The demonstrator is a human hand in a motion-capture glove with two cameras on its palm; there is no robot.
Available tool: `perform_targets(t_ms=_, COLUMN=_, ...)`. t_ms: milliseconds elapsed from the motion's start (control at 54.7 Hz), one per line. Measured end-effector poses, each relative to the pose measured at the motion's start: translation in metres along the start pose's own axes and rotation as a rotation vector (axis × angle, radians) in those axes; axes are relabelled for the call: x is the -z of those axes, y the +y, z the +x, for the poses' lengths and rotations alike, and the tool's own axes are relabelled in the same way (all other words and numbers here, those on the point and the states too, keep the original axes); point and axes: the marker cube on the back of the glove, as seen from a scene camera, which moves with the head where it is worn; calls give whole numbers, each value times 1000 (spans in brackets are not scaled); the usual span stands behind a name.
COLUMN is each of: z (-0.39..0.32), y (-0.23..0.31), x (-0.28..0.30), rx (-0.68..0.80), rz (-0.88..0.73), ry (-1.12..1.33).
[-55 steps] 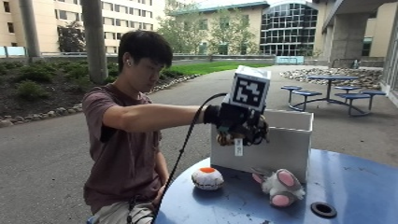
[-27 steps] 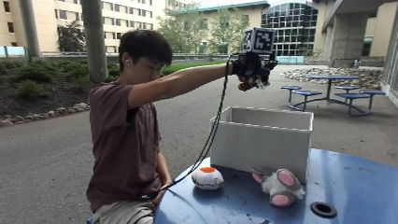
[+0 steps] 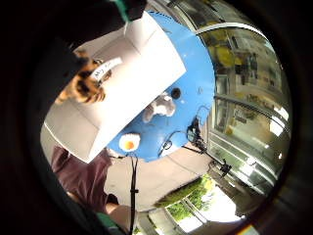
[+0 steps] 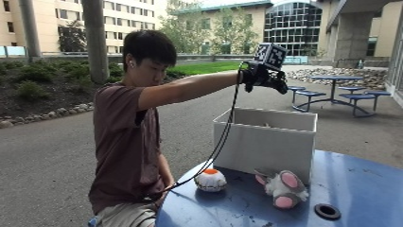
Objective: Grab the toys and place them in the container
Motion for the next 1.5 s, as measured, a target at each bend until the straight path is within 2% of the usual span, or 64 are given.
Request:
perform_targets(t_ms=183, z=76, y=44, x=-7, rx=-93, rz=26, ry=13)
perform_targets(t_ms=292, z=153, y=82, x=-21, rx=-218, rz=30, ry=-1)
perform_targets(t_ms=384, z=189, y=96, x=-32, rx=-310, rz=44, ry=-20)
perform_targets(t_ms=493, z=233, y=107, x=-61, rx=-324, rz=43, ry=-9)
perform_targets(t_ms=621, z=274, y=93, x=-129, rx=-277, rz=-23, ry=18)
perform_targets(t_ms=713, z=265, y=44, x=-198, rx=-270, rz=-75, ry=-93)
perform_targets(t_ms=822, z=260, y=9, x=-271, rx=-244, rz=-229, ry=-122)
perform_targets(t_ms=895, z=262, y=-4, x=-299, rx=-252, rz=-230, ry=-108)
perform_targets(t_ms=1261, z=264, y=-23, x=-309, rx=-287, rz=197, ry=-164)
perform_targets(t_ms=1498, z=274, y=11, x=-266, rx=-376, rz=193, ry=-278)
